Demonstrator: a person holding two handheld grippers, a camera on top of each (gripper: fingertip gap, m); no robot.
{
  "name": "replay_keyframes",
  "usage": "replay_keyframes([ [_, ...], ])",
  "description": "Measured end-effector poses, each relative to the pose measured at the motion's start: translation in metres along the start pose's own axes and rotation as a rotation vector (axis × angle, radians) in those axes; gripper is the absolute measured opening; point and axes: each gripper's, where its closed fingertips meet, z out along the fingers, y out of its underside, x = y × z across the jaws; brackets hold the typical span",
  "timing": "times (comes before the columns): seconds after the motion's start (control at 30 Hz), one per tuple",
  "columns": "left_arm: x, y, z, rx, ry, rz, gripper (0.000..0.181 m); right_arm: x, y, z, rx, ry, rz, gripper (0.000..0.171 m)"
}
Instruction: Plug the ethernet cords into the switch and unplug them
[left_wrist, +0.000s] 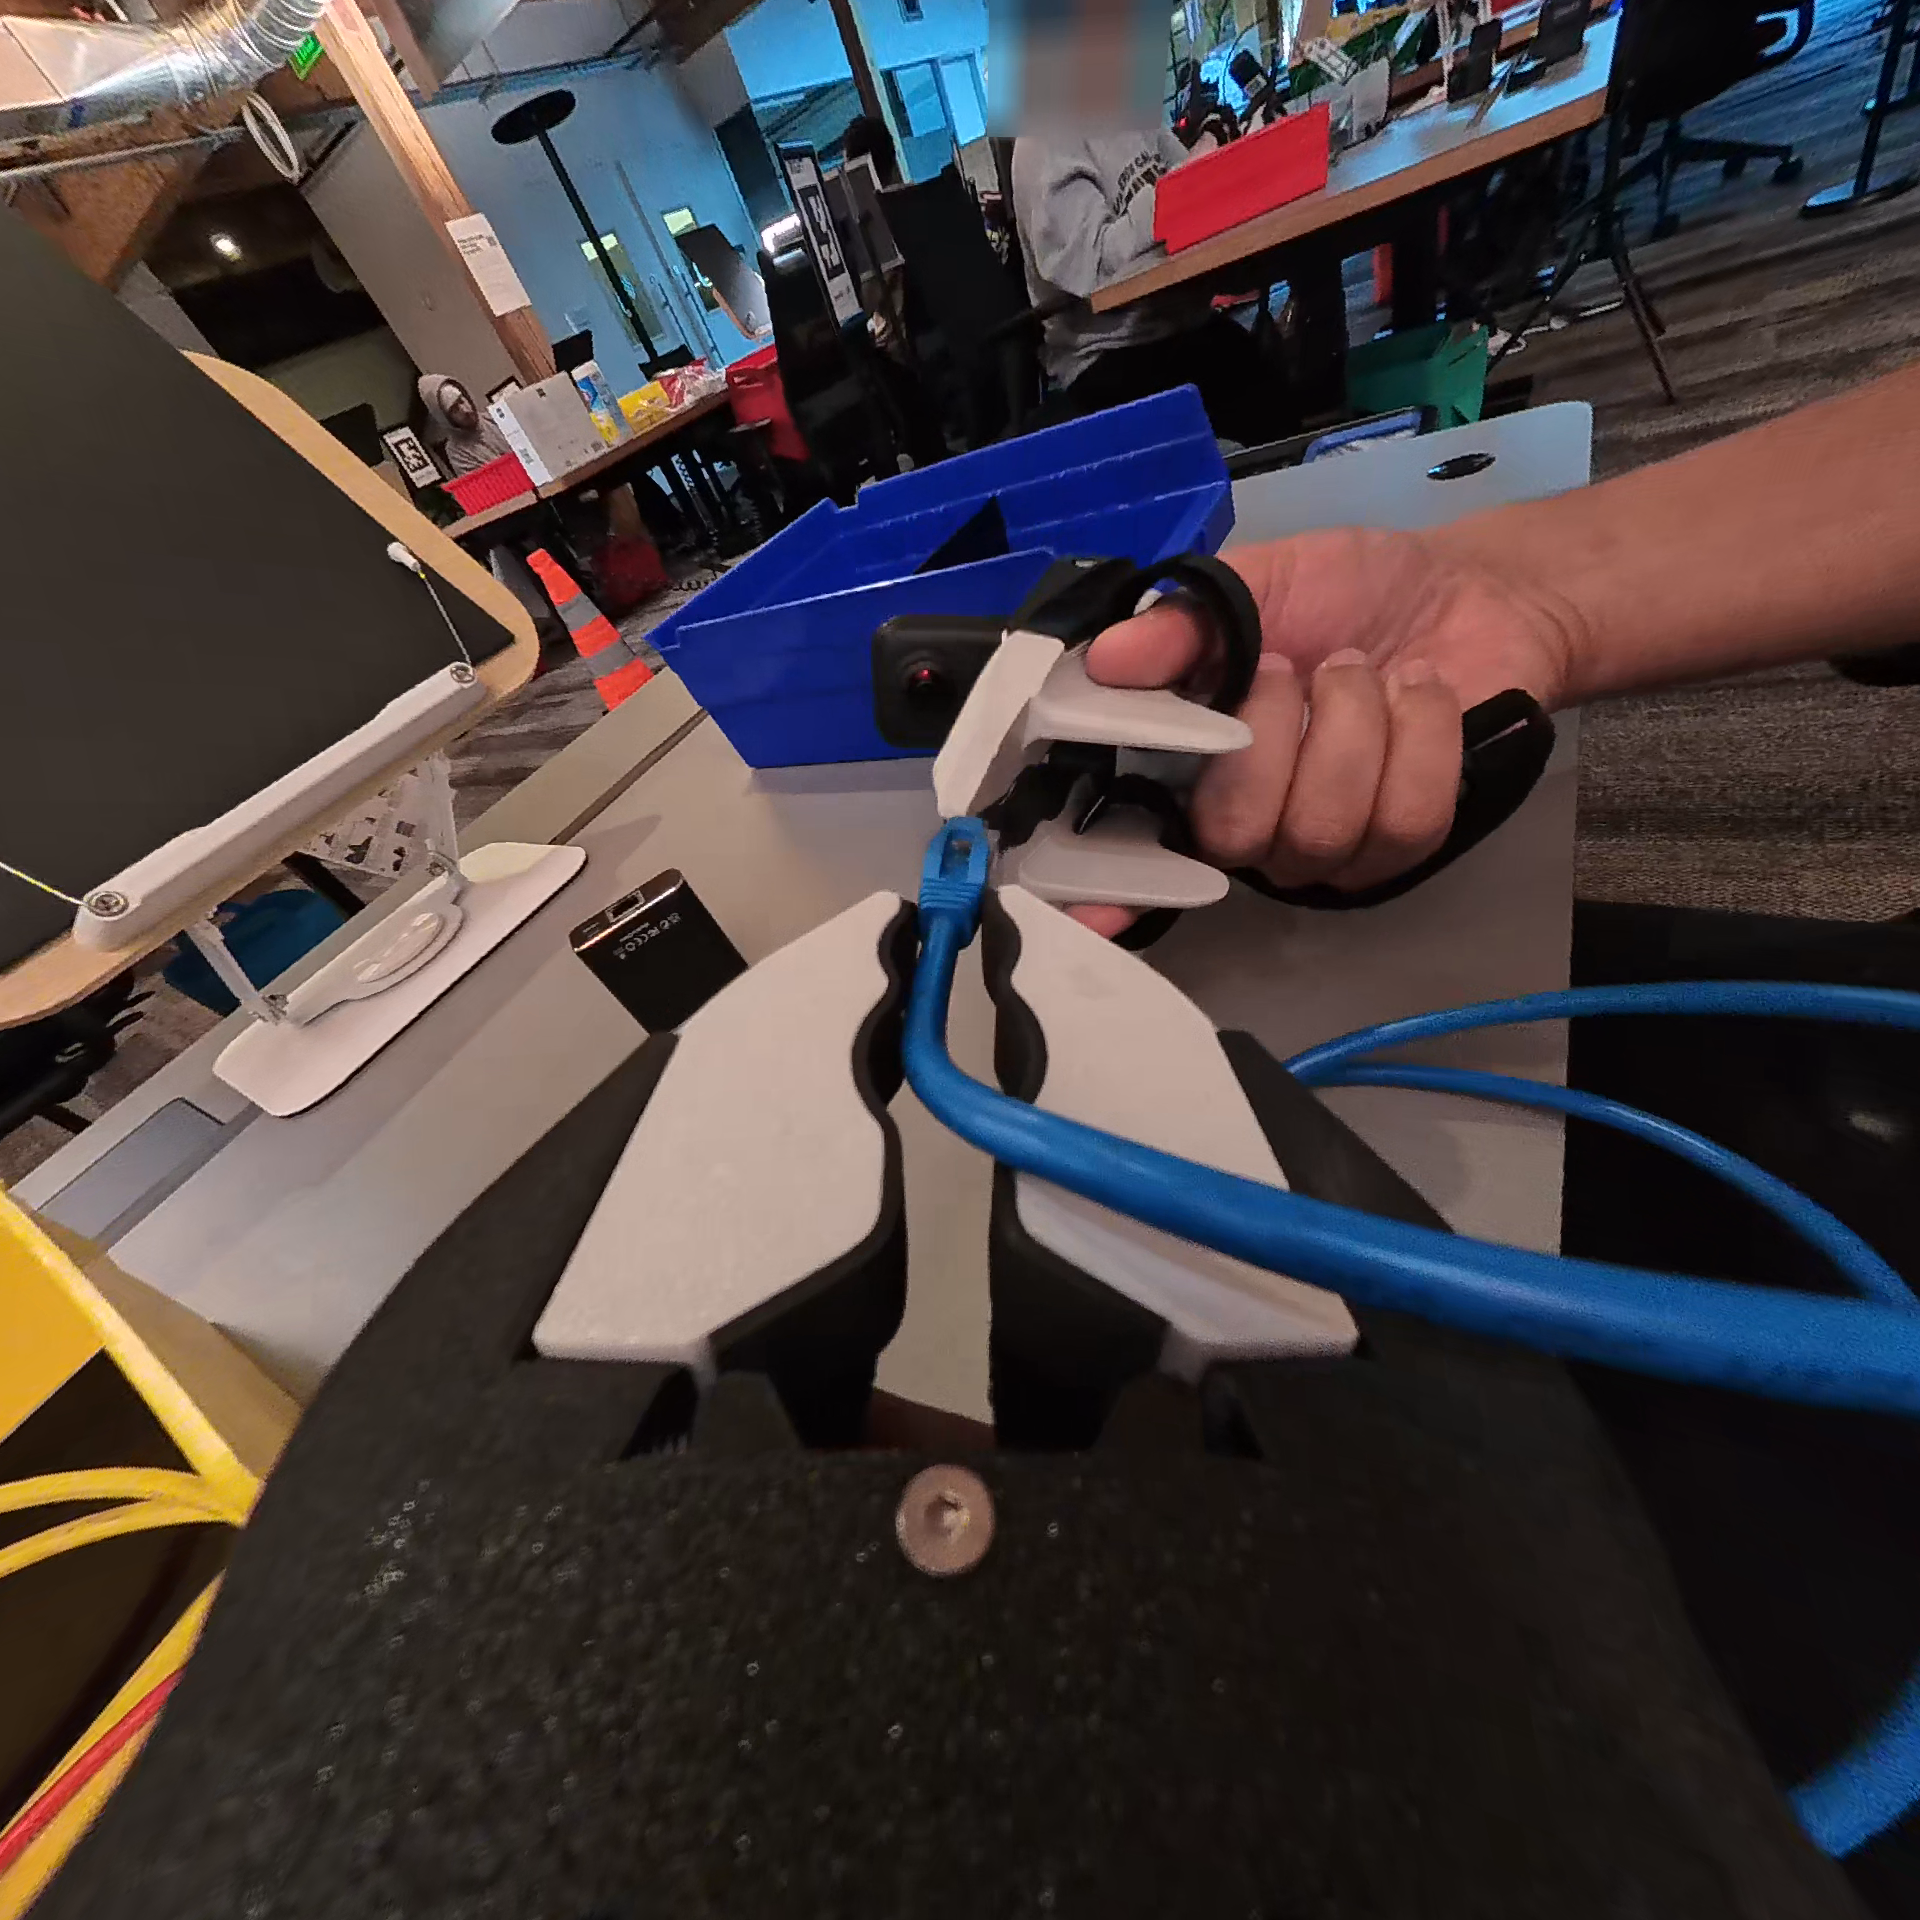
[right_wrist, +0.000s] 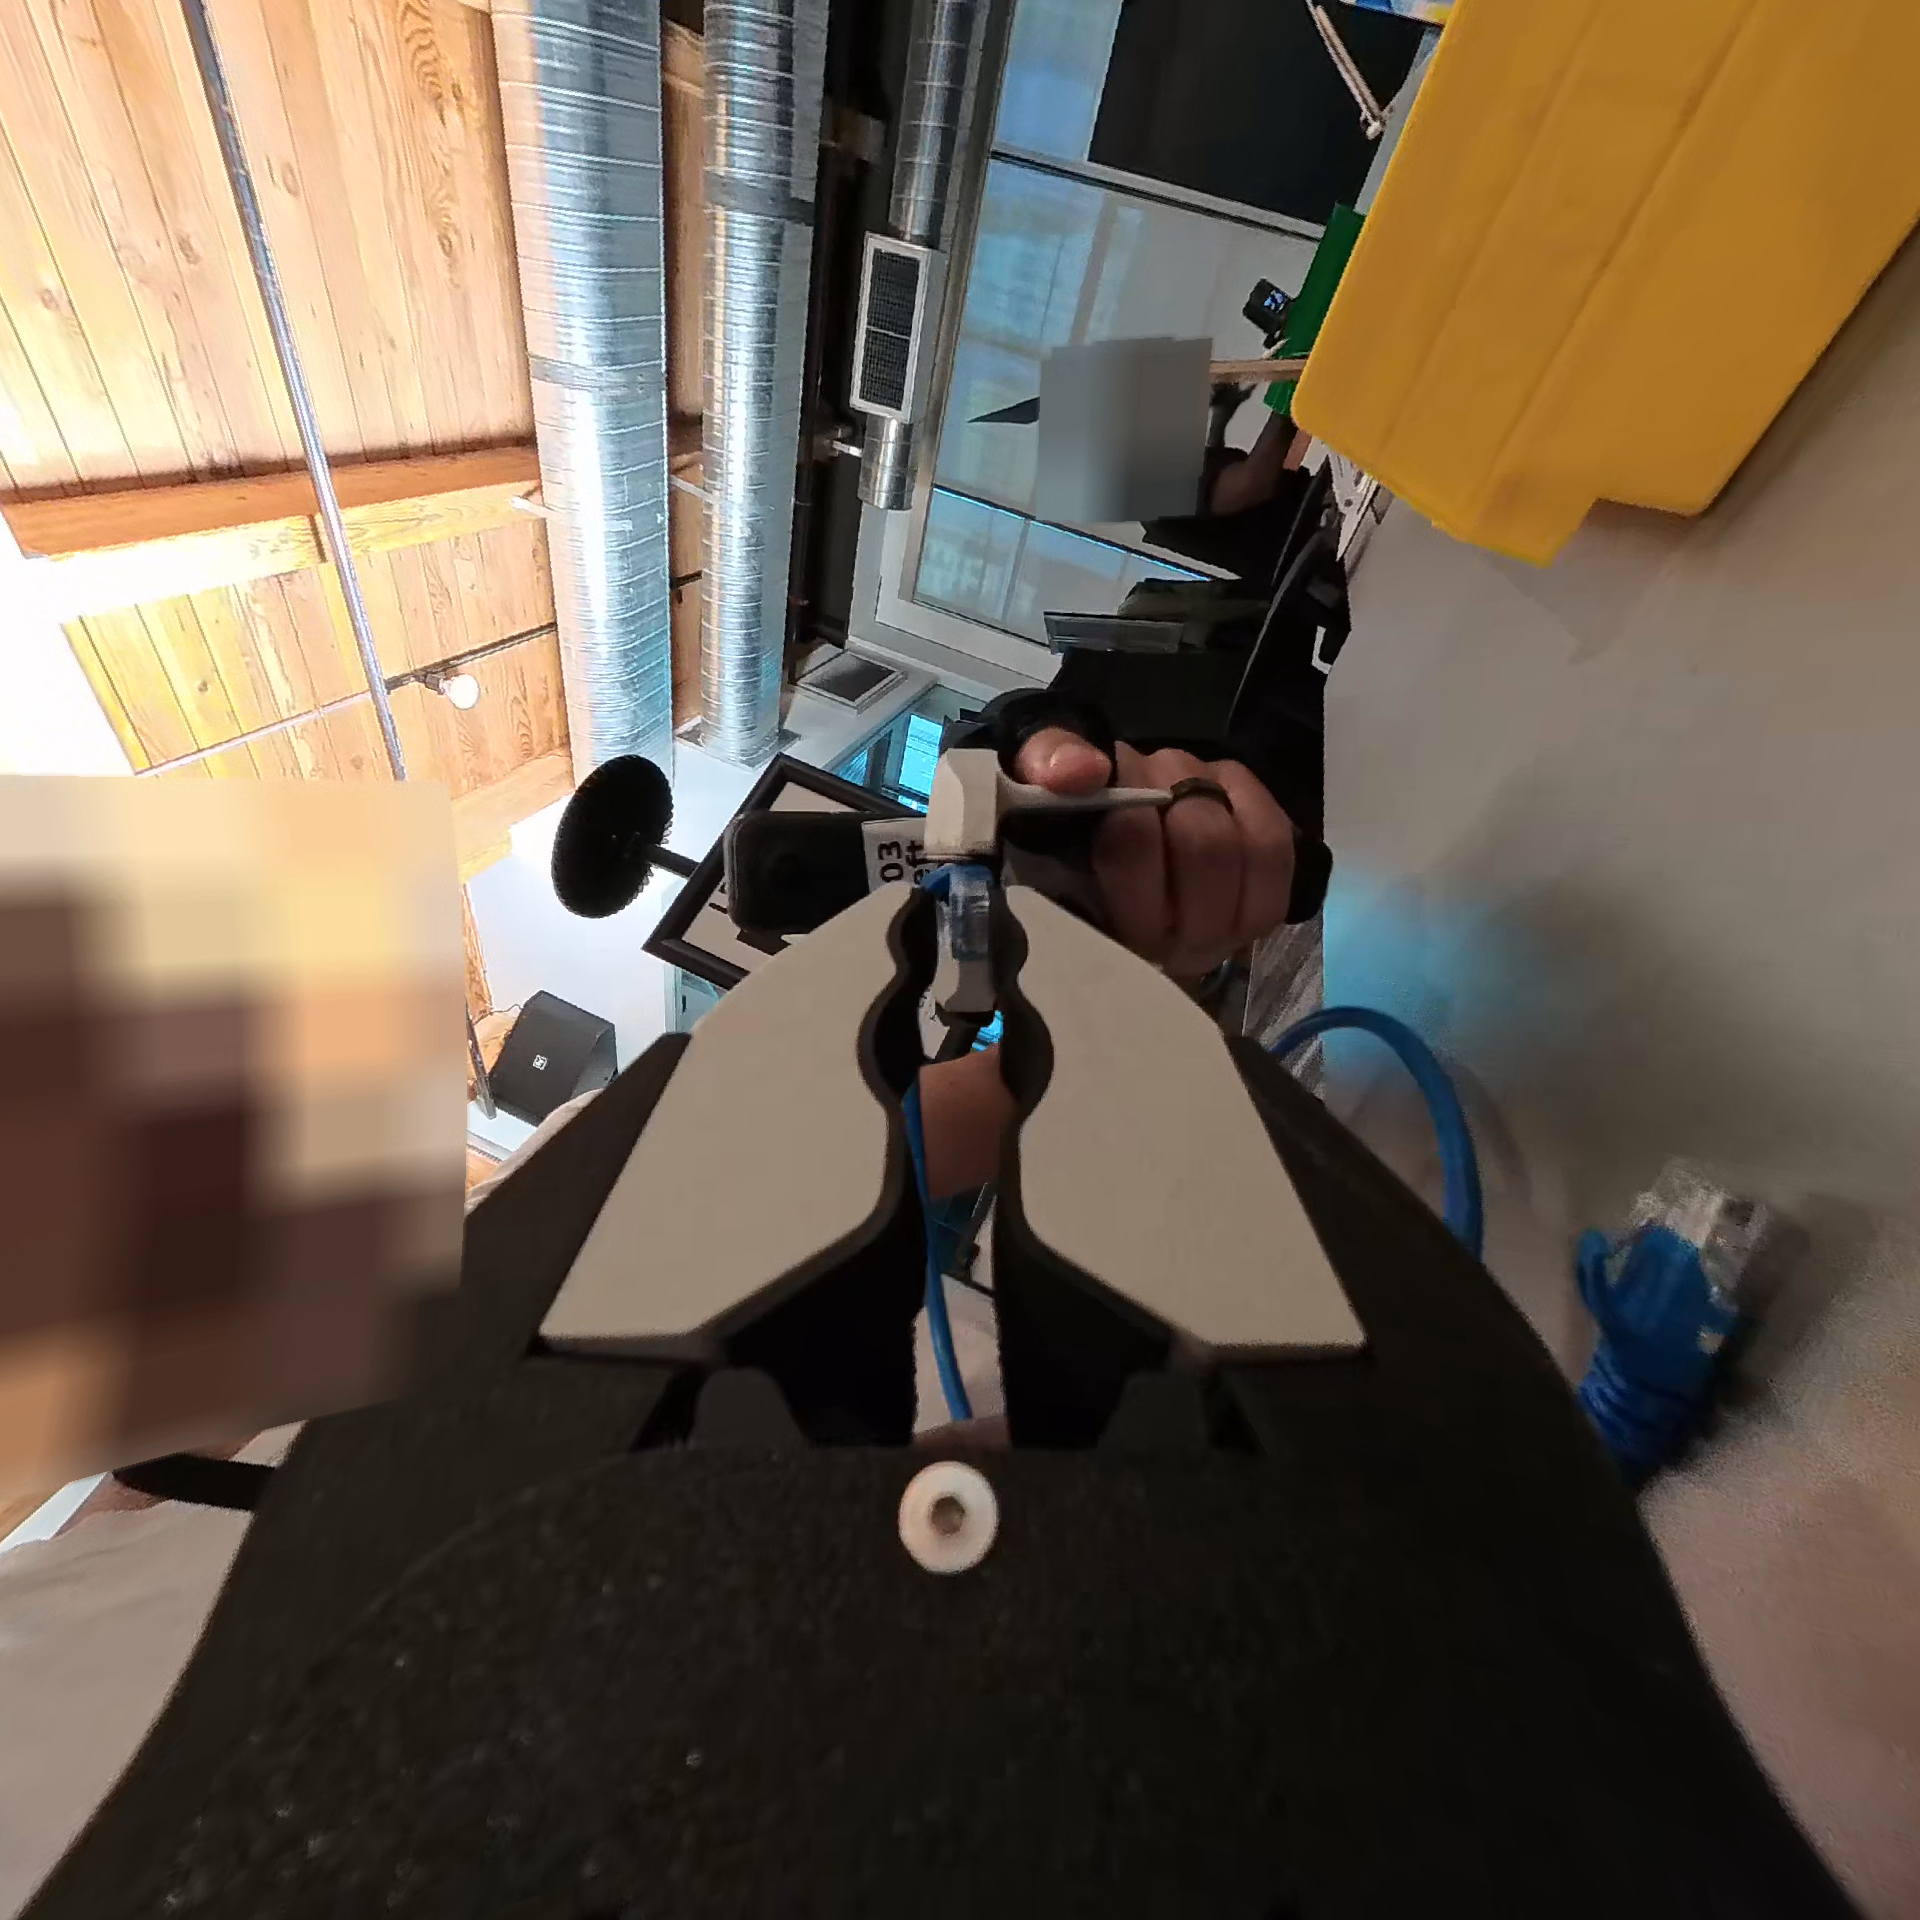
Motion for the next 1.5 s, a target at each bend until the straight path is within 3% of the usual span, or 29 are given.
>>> replay_keyframes([
  [0.17,-0.002,0.003,0.001,-0.045,0.007,-0.004,0.011,0.002,-0.002,0.0,0.007,0.002,0.017,0.01],
  [0.3,-0.013,0.0,-0.002,-0.051,-0.041,-0.006,0.01,0.0,-0.006,0.0,-0.007,0.106,-0.199,0.014],
  [0.43,-0.043,0.005,-0.015,-0.075,-0.144,-0.077,0.01,0.003,-0.028,-0.018,0.009,0.381,-0.566,0.033],
  [0.63,-0.077,0.012,-0.029,-0.078,-0.236,-0.234,0.01,0.052,-0.108,-0.075,-0.017,1.075,-1.125,0.049],
  [0.77,-0.082,0.018,-0.032,-0.089,-0.231,-0.294,0.01,0.092,-0.151,-0.101,-0.146,1.37,-1.209,0.051],
  [0.93,-0.079,0.022,-0.03,-0.102,-0.196,-0.324,0.01,0.114,-0.182,-0.105,-0.191,1.403,-1.073,0.062],
  [1.1,-0.07,0.027,-0.025,-0.122,-0.144,-0.328,0.01,0.125,-0.189,-0.093,-0.272,1.289,-1.03,0.066],
  [1.13,-0.068,0.027,-0.023,-0.127,-0.132,-0.334,0.01,0.129,-0.19,-0.091,-0.308,1.281,-1.034,0.063],
  [1.2,-0.068,0.03,-0.02,-0.154,-0.13,-0.351,0.01,0.135,-0.179,-0.088,-0.447,1.212,-1.001,0.026],
  [1.27,-0.068,0.032,-0.017,-0.19,-0.135,-0.37,0.01,0.135,-0.189,-0.092,-0.406,1.264,-0.966,0.027],
  [1.5,-0.085,0.012,0.002,-0.221,-0.176,-0.417,0.011,0.087,-0.183,-0.083,-0.381,1.371,-1.467,0.027],
])
